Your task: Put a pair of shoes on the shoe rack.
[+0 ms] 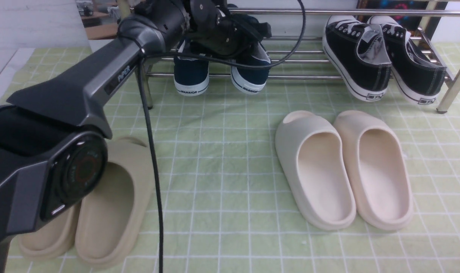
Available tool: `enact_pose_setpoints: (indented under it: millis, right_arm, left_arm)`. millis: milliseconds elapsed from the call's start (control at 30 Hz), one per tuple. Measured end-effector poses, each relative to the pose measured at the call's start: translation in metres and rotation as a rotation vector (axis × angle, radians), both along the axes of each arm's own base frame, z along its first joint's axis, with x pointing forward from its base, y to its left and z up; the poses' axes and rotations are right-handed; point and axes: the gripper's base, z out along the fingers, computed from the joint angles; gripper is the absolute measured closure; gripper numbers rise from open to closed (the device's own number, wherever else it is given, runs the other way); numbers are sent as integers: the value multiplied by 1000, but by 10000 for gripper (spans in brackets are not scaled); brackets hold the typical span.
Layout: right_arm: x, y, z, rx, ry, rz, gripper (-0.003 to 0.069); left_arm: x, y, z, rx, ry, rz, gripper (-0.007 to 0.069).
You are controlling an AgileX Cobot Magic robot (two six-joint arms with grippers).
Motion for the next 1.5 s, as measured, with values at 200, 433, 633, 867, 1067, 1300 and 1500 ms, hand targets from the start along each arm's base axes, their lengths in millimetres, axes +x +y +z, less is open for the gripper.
enact_pose_setpoints:
  millis: [200, 433, 633, 867, 1067, 1300, 1500]
  right_arm:
    - [0, 0, 0, 0, 0, 0, 419]
    - [0, 0, 0, 0, 0, 0, 419]
    - [0, 0, 0, 0, 0, 0, 419]
    - [0, 0, 0, 0, 0, 0, 419]
    - [0, 0, 0, 0, 0, 0, 419]
    - [0, 0, 0, 0, 0, 0, 419]
    - [0, 0, 0, 0, 0, 0, 419]
  left_arm:
    - [-2, 1, -4, 118, -12, -16, 609]
    - [-1, 8, -7, 221, -18, -11, 613]
    - [-1, 8, -4, 174, -4, 33, 612]
    - [-15, 13, 16, 173, 50, 23, 438]
    - [-37, 24, 49, 216, 94, 18, 306]
    - [-67, 44, 101, 277, 67, 42, 545]
    - [-120, 76, 169, 327, -30, 93, 638]
